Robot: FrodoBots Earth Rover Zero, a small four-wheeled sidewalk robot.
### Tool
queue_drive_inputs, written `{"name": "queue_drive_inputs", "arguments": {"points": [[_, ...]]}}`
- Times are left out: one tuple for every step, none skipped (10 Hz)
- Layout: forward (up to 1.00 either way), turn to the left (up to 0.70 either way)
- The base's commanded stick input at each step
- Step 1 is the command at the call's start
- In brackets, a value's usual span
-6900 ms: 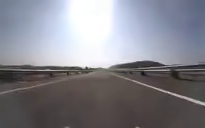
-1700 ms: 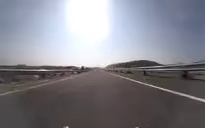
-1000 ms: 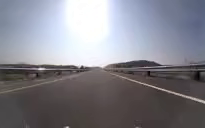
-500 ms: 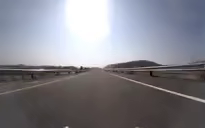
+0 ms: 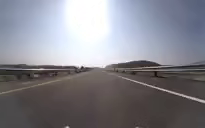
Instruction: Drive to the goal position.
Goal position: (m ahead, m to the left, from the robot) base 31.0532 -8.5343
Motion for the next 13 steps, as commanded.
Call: {"name": "queue_drive_inputs", "arguments": {"points": [[1.00,0.34],[1.00,0.14],[1.00,0.00],[1.00,0.00],[1.00,0.00],[1.00,0.00],[1.00,0.00],[1.00,0.00],[1.00,0.00],[1.00,0.00],[1.00,0.00],[1.00,0.00],[1.00,0.00]]}}
